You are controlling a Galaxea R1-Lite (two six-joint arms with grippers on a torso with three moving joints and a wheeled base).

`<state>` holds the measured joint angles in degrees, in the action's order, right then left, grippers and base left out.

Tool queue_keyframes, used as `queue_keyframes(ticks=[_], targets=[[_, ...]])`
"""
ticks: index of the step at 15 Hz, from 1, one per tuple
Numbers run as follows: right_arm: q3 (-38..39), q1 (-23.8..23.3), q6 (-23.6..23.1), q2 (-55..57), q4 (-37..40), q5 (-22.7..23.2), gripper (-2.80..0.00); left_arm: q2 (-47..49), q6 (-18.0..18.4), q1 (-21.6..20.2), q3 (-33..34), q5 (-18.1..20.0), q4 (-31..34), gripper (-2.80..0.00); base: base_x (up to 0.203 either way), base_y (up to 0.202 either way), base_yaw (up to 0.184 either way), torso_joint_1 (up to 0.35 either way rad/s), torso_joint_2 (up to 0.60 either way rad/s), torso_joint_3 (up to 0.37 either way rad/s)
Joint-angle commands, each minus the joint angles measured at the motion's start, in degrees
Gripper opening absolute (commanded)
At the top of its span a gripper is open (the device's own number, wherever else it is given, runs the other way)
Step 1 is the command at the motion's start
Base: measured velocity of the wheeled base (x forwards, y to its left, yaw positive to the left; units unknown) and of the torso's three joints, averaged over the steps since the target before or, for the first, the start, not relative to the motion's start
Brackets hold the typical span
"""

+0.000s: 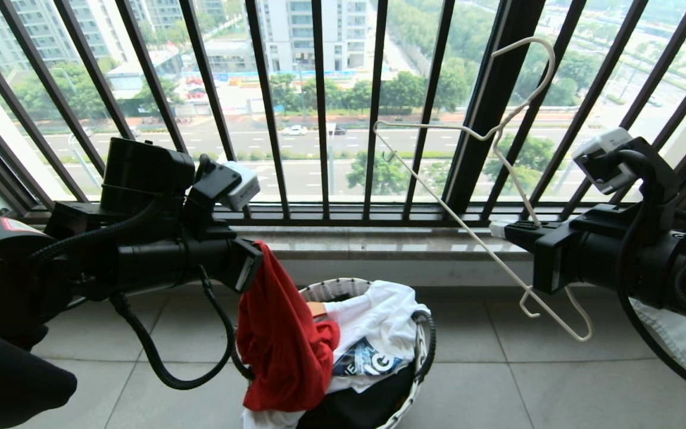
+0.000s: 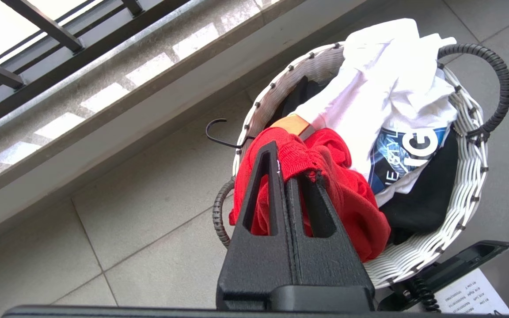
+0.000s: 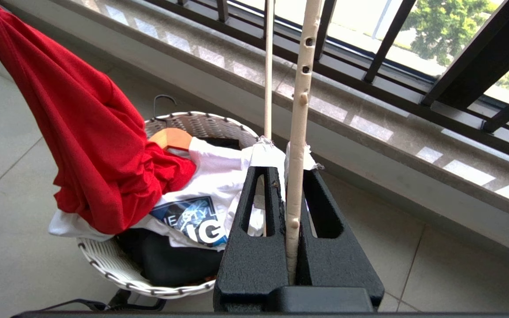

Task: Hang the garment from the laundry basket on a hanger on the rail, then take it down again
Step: Pick up clothes from the basket

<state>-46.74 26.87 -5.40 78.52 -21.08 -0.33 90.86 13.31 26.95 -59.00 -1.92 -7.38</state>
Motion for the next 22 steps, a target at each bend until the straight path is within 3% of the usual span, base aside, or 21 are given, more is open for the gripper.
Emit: queue_keyframes(ticks=[1,4,16,22], targets=[[-0.02,0.01,-0.05,-0.02,-0.11,-0.02,-2.80,1.15,-0.06,0.30,-1.47,-0.58,-0.10,-2.80,0.000,0.000,0.000,0.001,0.00,0.211],[-0.02,0.03,-0.05,-0.03,-0.12,-0.02,-2.80,1.25,0.32,0.42,-1.64,-2.11,-0.18,-2.80,0.000,0.000,0.000,0.001,0.00,0.203],[0.07,0.03,-0.05,0.05,-0.10,-0.02,-2.80,2.18,-0.22,0.95,-1.38,-2.48,-0.46,-2.80,0.000,0.000,0.000,0.001,0.00,0.202],[0.07,0.03,-0.14,0.23,-0.10,-0.02,-2.80,2.13,-0.30,0.92,2.40,-2.31,-9.58,-2.80,0.000,0.000,0.000,-0.001,0.00,0.109]])
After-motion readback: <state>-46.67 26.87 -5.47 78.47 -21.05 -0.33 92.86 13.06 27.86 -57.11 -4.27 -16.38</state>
